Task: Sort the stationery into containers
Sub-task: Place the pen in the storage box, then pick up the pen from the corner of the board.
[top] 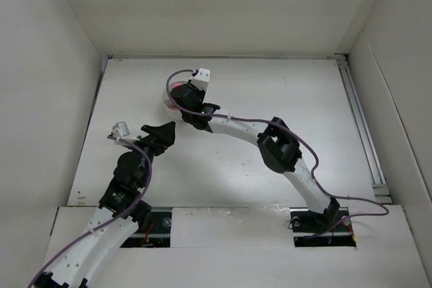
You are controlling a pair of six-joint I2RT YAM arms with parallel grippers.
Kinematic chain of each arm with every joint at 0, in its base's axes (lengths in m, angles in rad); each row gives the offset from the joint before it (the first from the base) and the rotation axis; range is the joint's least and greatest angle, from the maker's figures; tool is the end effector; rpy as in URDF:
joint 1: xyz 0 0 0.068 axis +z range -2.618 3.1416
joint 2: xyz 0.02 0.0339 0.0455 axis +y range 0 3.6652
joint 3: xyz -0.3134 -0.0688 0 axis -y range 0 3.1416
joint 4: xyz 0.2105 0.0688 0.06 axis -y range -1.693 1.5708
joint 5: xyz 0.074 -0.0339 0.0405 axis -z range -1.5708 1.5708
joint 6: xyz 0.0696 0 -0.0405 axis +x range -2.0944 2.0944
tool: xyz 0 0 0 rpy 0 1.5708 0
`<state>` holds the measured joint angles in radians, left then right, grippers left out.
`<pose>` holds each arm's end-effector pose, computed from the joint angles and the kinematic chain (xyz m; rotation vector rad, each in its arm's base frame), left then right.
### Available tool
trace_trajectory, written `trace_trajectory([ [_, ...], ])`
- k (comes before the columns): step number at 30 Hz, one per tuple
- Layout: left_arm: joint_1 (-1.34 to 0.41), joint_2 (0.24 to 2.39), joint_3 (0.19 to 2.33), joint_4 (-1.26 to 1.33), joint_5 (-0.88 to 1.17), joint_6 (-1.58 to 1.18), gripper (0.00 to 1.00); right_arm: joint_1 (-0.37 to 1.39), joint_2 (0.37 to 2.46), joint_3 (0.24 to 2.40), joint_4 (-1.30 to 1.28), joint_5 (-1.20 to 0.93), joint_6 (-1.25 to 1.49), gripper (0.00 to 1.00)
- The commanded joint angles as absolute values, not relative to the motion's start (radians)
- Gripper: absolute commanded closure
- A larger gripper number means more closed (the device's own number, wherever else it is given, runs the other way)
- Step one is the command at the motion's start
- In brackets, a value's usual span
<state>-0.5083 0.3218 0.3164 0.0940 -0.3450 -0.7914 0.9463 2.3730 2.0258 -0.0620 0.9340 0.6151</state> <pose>0.0748 -0.0147 0.2838 -0.4982 1.4560 -0.7898 0.3784 0.4293 0.2702 0.2781 1.7918 0.1785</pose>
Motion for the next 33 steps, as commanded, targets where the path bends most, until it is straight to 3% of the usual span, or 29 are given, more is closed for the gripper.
trace_trajectory([
  [1,-0.505,0.324,0.354,0.149,-0.348,-0.770,0.00,0.959,2.368,2.025,-0.014,0.992,0.603,1.00],
  [11,-0.505,0.344,0.365,0.149,-0.380,-0.723,0.00,0.979,2.281,1.896,0.008,0.898,0.679,1.00],
  [14,-0.505,0.365,0.365,0.158,-0.405,-0.712,0.00,0.979,2.246,1.876,0.008,0.836,0.715,0.84],
  [15,-0.505,0.365,0.365,0.158,-0.405,-0.712,0.00,0.979,2.226,1.850,0.008,0.827,0.715,0.77],
  [16,-0.505,0.389,0.365,0.158,-0.405,-0.712,0.00,0.979,2.214,1.839,0.008,0.816,0.738,0.61],
  [20,-0.505,0.425,0.365,0.179,-0.405,-0.703,0.00,0.979,2.120,1.775,-0.002,0.787,0.756,0.34],
  [26,-0.505,0.497,0.356,0.236,-0.387,-0.693,0.00,0.970,1.944,1.688,-0.078,0.703,0.765,0.09],
  [28,-0.505,0.526,0.374,0.245,-0.362,-0.693,0.02,0.960,1.872,1.616,-0.119,0.668,0.814,0.07],
  [30,-0.505,0.540,0.383,0.233,-0.362,-0.693,0.10,0.950,1.817,1.537,-0.120,0.632,0.843,0.07],
  [32,-0.505,0.551,0.408,0.233,-0.362,-0.715,0.28,0.939,1.755,1.397,-0.120,0.586,0.883,0.12],
  [33,-0.505,0.551,0.408,0.223,-0.379,-0.715,0.60,0.939,1.697,1.349,-0.120,0.571,0.909,0.26],
])
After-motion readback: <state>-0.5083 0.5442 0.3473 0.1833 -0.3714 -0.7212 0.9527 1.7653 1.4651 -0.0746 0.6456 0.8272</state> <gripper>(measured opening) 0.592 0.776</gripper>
